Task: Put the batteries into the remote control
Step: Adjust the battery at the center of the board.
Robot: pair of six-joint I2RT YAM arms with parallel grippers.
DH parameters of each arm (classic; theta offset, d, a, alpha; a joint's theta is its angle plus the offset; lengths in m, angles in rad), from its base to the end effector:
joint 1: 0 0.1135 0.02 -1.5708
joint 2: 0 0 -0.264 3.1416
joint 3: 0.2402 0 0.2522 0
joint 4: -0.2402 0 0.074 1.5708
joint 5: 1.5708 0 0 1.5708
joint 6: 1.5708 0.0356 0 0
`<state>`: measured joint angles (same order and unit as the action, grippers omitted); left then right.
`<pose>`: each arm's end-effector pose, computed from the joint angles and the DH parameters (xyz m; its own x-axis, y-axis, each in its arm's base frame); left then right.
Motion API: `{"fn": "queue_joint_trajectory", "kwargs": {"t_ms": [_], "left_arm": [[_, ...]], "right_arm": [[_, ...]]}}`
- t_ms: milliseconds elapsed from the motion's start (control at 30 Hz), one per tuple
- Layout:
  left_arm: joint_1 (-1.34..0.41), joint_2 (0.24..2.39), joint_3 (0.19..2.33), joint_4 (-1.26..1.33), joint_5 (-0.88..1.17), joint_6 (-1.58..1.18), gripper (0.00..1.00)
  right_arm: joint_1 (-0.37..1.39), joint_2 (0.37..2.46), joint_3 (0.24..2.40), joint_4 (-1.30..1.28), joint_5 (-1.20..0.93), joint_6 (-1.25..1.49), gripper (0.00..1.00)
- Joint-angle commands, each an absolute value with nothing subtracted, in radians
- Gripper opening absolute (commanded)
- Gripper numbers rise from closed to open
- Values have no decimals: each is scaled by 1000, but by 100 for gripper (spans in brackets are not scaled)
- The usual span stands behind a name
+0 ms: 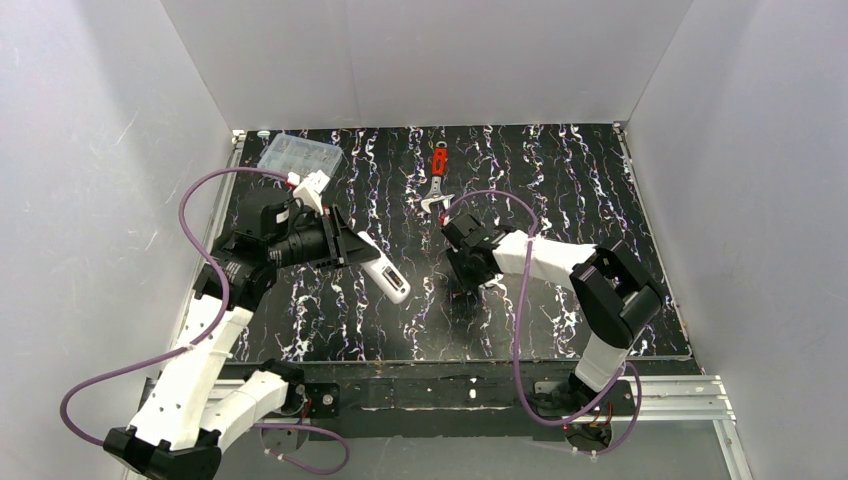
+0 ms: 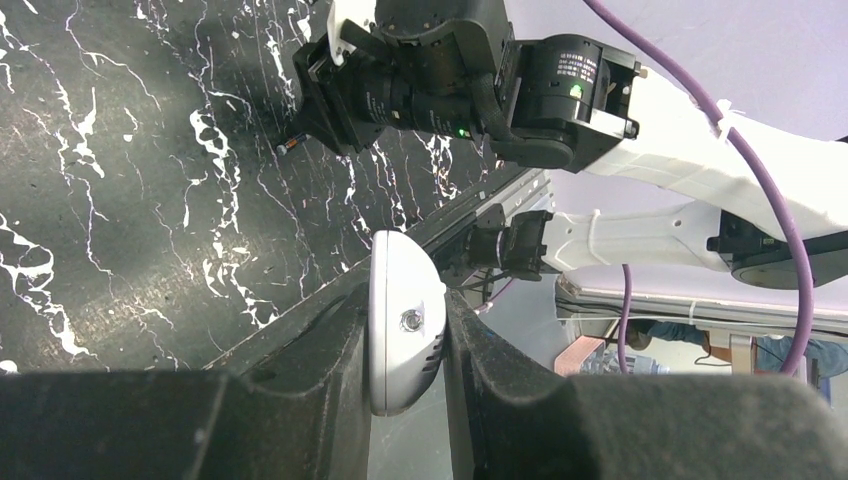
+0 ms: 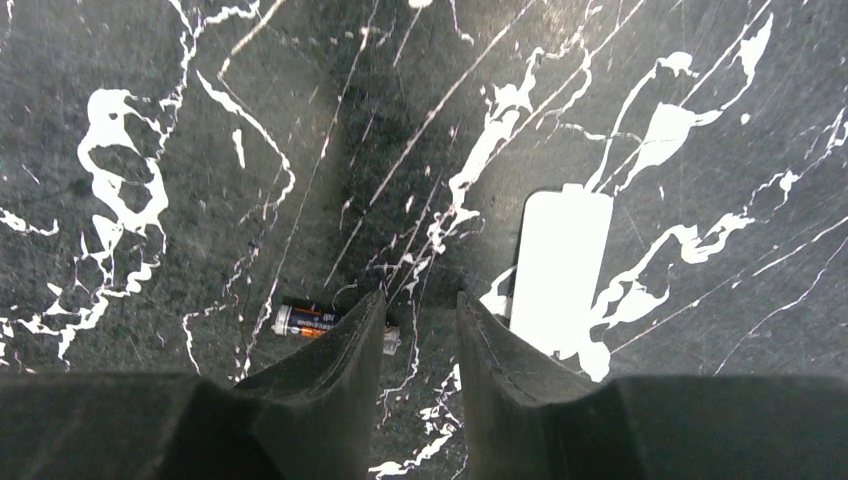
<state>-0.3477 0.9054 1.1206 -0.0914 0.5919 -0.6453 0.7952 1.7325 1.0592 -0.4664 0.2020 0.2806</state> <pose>0.1683 -0.0821 0.4449 -0.3904 -0.3894 -0.8342 0.7116 0.4473 -0.5418 0.2410 0.2356 0.1693 -0.7887 -0.4168 -0.4520 -0.4396 0.8962 -0.0594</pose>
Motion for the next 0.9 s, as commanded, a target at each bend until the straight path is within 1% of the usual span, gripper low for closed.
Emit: {"fn": "queue_joint_trajectory", "kwargs": {"t_ms": [0, 300, 533, 867], "left_arm": [[-341, 906, 1124, -66, 645, -658, 1], [-341, 916, 1127, -46, 657, -674, 0], [-341, 908, 1112, -42, 652, -678, 1], [-341, 926, 1109, -8, 668, -701, 0]], "right_arm": [[808, 1705, 1011, -524, 163, 283, 40], [809, 1696, 1017, -562, 149, 303, 39], [812, 1681, 995, -580, 102, 331, 36], [819, 1651, 967, -598, 95, 397, 36]]}}
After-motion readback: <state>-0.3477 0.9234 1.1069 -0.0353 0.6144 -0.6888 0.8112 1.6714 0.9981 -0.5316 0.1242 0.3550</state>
